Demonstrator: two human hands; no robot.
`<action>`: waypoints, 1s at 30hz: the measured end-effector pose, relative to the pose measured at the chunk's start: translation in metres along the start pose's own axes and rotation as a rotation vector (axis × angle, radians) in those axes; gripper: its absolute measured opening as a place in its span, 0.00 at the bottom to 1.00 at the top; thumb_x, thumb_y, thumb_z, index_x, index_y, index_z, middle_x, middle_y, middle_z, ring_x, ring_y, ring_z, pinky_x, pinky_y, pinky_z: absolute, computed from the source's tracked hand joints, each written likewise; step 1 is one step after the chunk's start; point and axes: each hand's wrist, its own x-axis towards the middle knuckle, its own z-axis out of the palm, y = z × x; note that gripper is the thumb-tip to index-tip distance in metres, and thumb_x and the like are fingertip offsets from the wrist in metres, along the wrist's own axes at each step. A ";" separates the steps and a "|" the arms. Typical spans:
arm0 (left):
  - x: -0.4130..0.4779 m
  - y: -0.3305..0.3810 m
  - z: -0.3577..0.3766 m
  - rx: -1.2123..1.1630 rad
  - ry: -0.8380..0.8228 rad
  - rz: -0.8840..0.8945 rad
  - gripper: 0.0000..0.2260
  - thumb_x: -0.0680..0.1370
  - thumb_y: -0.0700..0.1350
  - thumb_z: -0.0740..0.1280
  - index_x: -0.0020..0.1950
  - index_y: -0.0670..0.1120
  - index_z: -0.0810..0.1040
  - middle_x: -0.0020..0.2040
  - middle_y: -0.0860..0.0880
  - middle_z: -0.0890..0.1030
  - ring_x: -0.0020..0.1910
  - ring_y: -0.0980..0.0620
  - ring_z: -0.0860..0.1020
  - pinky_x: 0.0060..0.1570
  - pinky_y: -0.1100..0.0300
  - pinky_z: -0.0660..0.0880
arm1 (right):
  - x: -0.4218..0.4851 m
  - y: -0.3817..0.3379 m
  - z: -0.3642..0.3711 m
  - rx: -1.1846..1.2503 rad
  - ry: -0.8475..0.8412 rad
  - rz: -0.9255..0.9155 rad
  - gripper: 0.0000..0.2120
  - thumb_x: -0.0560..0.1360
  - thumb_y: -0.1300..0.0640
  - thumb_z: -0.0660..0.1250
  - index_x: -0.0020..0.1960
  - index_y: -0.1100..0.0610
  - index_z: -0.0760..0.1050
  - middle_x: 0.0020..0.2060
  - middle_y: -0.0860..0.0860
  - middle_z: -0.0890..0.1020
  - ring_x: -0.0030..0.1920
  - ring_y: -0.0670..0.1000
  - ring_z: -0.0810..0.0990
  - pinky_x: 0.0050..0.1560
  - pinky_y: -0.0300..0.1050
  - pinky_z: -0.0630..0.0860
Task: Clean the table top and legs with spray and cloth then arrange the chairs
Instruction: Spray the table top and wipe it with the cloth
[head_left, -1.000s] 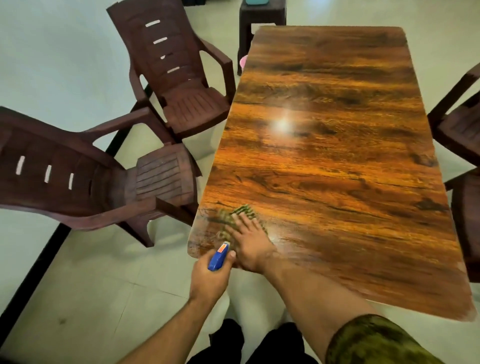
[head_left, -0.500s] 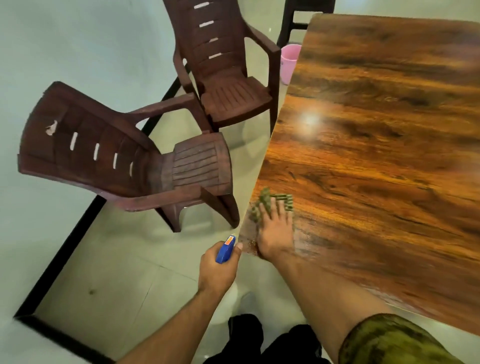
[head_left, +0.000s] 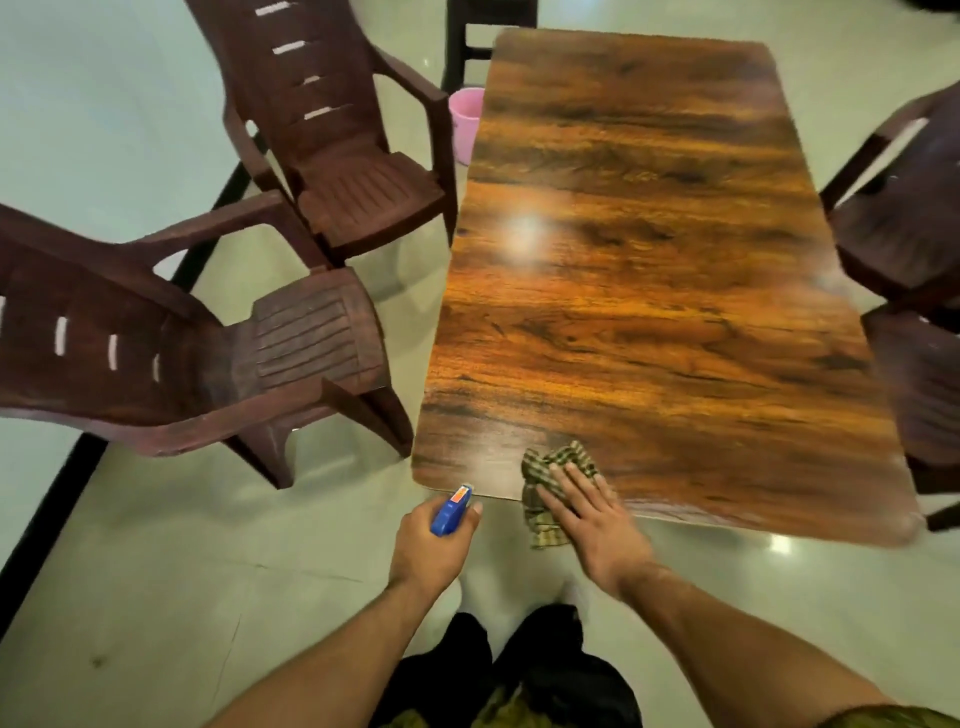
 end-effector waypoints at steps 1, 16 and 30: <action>-0.002 0.005 0.013 0.019 -0.045 0.022 0.21 0.70 0.65 0.70 0.37 0.47 0.75 0.30 0.46 0.75 0.29 0.51 0.71 0.36 0.41 0.78 | -0.020 0.019 0.002 0.024 0.012 0.101 0.52 0.69 0.68 0.64 0.81 0.43 0.38 0.81 0.51 0.42 0.80 0.53 0.39 0.76 0.52 0.39; -0.036 0.066 0.170 0.205 -0.453 0.239 0.21 0.74 0.61 0.70 0.35 0.47 0.68 0.27 0.54 0.66 0.29 0.50 0.67 0.35 0.43 0.78 | -0.152 0.149 0.003 0.229 0.121 0.830 0.44 0.72 0.70 0.56 0.82 0.49 0.42 0.81 0.52 0.42 0.80 0.54 0.37 0.79 0.50 0.42; -0.041 0.007 0.275 0.200 -0.355 0.091 0.13 0.76 0.50 0.73 0.37 0.48 0.73 0.29 0.54 0.71 0.28 0.53 0.68 0.34 0.57 0.70 | -0.115 0.185 0.083 1.528 0.590 1.502 0.13 0.80 0.50 0.56 0.44 0.51 0.78 0.34 0.53 0.81 0.33 0.53 0.78 0.26 0.32 0.71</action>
